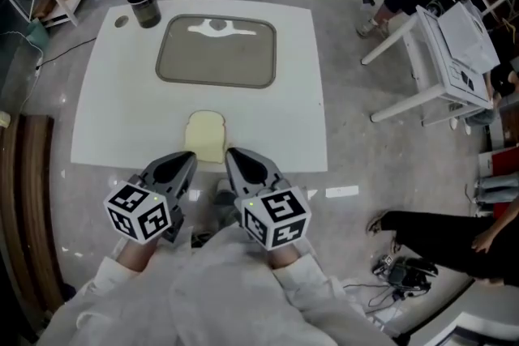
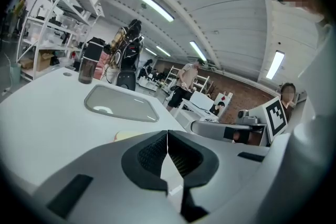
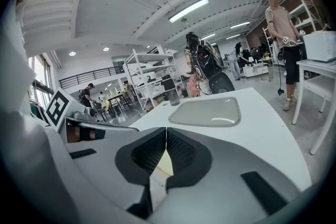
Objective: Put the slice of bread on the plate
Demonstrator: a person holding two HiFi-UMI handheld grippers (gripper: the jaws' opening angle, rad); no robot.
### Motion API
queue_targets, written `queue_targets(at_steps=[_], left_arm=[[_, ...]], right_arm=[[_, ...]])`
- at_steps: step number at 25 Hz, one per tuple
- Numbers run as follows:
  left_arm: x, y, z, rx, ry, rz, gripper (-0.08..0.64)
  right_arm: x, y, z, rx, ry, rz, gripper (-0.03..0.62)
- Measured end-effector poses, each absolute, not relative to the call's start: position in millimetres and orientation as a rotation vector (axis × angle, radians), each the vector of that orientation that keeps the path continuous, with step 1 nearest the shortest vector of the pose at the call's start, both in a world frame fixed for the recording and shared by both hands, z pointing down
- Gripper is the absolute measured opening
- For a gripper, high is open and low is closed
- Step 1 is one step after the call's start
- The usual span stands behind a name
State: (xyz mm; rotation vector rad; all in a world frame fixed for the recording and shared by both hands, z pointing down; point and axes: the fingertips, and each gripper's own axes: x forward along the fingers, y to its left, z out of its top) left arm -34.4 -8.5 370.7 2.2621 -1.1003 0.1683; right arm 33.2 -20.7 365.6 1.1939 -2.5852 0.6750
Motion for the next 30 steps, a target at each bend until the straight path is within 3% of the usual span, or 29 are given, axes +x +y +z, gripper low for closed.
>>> queue_targets(at_steps=[11,30], left_arm=[[-19,-58,380,2.212,-1.145,0.158,0.009],[-20,-59,399,2.151,-1.094,0.229,0.009]], right_arm=[[40,-73,376,1.075,-2.591,0.677,0.015],[44,-65,402,1.063,-2.519,0.83,0.015]])
